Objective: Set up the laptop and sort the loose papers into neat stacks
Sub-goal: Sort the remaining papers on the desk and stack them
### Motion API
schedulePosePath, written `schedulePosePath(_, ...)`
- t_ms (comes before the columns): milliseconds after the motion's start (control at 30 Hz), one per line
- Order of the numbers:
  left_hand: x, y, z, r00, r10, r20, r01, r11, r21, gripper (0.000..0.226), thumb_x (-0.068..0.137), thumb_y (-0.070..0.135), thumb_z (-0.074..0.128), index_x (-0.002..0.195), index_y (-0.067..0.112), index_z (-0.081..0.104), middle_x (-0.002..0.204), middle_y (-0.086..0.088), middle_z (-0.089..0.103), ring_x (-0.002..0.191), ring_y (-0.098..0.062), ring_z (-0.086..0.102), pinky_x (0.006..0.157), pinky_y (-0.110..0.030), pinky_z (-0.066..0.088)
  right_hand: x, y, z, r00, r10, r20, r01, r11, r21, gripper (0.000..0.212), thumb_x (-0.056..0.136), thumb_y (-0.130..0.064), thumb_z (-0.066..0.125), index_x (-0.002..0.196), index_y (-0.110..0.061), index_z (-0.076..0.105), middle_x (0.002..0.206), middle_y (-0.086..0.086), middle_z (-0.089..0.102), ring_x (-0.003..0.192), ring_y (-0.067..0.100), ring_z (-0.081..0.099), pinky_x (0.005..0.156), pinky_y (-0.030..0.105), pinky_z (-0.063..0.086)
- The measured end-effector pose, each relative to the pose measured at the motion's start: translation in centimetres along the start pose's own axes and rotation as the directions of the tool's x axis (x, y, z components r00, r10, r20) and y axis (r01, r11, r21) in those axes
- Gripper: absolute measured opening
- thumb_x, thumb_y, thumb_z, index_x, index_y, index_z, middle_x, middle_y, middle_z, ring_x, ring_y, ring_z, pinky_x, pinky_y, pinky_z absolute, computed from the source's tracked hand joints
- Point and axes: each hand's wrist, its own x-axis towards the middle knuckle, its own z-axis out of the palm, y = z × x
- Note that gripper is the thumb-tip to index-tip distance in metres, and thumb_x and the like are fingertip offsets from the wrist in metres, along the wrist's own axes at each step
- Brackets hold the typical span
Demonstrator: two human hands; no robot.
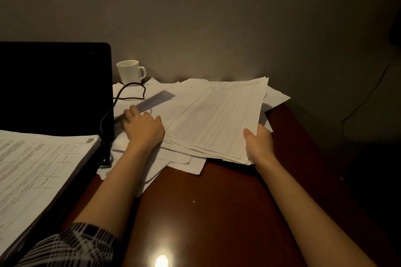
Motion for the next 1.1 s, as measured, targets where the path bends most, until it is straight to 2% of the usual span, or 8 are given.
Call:
schedulePosePath(167, 1.3, -0.6, 0.1, 0.997, -0.057, 0.060, 0.058, 0.998, -0.013, 0.055, 0.099, 0.040, 0.030, 0.142, 0.006, 0.038, 0.157, -0.017, 0.006, 0.144, -0.037, 0.001, 0.116, -0.050, 0.008, 0.2, 0.2, 0.1, 1.000, -0.002, -0.003, 0.002, 1.000, -0.008, 0.020, 0.098, -0.010, 0.043, 0.112, -0.007, 0.058, 0.117, 0.009, 0.063, 0.101, 0.027, 0.061, 0.074, 0.032, 0.050)
schedulePosePath(267, 1.3, -0.8, -0.1, 0.991, -0.051, 0.121, 0.063, 0.994, -0.091, 0.052, 0.100, 0.033, 0.032, 0.142, 0.003, 0.036, 0.152, -0.020, 0.026, 0.141, -0.034, 0.020, 0.113, -0.049, 0.023, 0.3, 0.2, 0.1, 1.000, 0.007, 0.006, -0.007, 1.000, -0.029, 0.018, 0.098, -0.010, 0.043, 0.108, -0.009, 0.057, 0.116, 0.009, 0.063, 0.101, 0.027, 0.061, 0.072, 0.032, 0.050)
schedulePosePath(500, -0.6, 0.5, -0.6, 0.943, 0.197, -0.267, -0.297, 0.859, -0.418, 0.038, 0.101, 0.029, 0.040, 0.115, 0.004, 0.065, 0.119, -0.010, 0.062, 0.108, -0.023, 0.054, 0.099, -0.038, 0.040, 1.0, -0.3, -0.7, 0.995, 0.080, 0.054, -0.079, 0.997, -0.020, 0.027, 0.099, -0.009, 0.043, 0.122, -0.004, 0.056, 0.121, 0.009, 0.061, 0.099, 0.025, 0.058, 0.075, 0.036, 0.052)
schedulePosePath(567, -1.4, 1.1, -1.2, 0.869, 0.337, -0.364, -0.474, 0.779, -0.411, 0.030, 0.097, 0.024, 0.051, 0.115, 0.005, 0.066, 0.118, -0.008, 0.064, 0.106, -0.022, 0.058, 0.090, -0.034, 0.044, 0.9, -0.5, -1.2, 0.993, 0.088, 0.075, -0.088, 0.996, -0.013, 0.028, 0.099, -0.008, 0.043, 0.124, -0.005, 0.055, 0.114, 0.007, 0.060, 0.094, 0.024, 0.057, 0.066, 0.030, 0.048)
schedulePosePath(733, -3.4, 2.4, -3.5, 0.458, 0.552, -0.697, -0.866, 0.453, -0.211, 0.025, 0.088, 0.016, 0.059, 0.105, 0.002, 0.070, 0.101, -0.011, 0.070, 0.088, -0.015, 0.066, 0.079, -0.021, 0.055, 0.7, -0.7, -2.0, 0.989, 0.108, 0.099, -0.110, 0.994, 0.012, 0.025, 0.098, -0.011, 0.045, 0.120, -0.007, 0.057, 0.102, 0.007, 0.061, 0.092, 0.026, 0.061, 0.061, 0.026, 0.046)
schedulePosePath(833, -5.2, 3.9, -4.7, 0.647, 0.318, -0.693, -0.761, 0.316, -0.566, 0.027, 0.086, 0.004, 0.063, 0.113, 0.006, 0.067, 0.108, 0.004, 0.064, 0.096, 0.002, 0.059, 0.087, -0.010, 0.048, 0.5, -0.6, -1.9, 0.989, 0.110, 0.102, -0.113, 0.993, 0.018, 0.024, 0.099, -0.012, 0.045, 0.120, -0.008, 0.056, 0.108, 0.009, 0.062, 0.089, 0.022, 0.058, 0.065, 0.029, 0.048)
schedulePosePath(933, -6.0, 4.8, -6.1, 0.947, 0.079, -0.312, -0.320, 0.116, -0.940, 0.035, 0.086, -0.001, 0.065, 0.113, 0.020, 0.064, 0.102, 0.013, 0.066, 0.090, 0.010, 0.062, 0.084, -0.009, 0.048, 0.4, -0.6, -2.1, 0.989, 0.101, 0.107, -0.104, 0.994, 0.025, 0.022, 0.099, -0.012, 0.044, 0.118, -0.010, 0.056, 0.106, 0.010, 0.062, 0.078, 0.016, 0.056, 0.059, 0.025, 0.044)
schedulePosePath(1100, -4.6, 4.3, -7.2, 0.978, 0.089, 0.190, 0.209, -0.477, -0.853, 0.029, 0.091, -0.001, 0.054, 0.116, 0.011, 0.062, 0.098, 0.000, 0.070, 0.083, -0.009, 0.068, 0.082, -0.026, 0.056, 0.3, -0.7, -2.5, 0.990, 0.095, 0.101, -0.102, 0.992, 0.072, 0.032, 0.097, -0.004, 0.046, 0.128, -0.006, 0.053, 0.125, 0.014, 0.058, 0.096, 0.023, 0.057, 0.067, 0.019, 0.044)
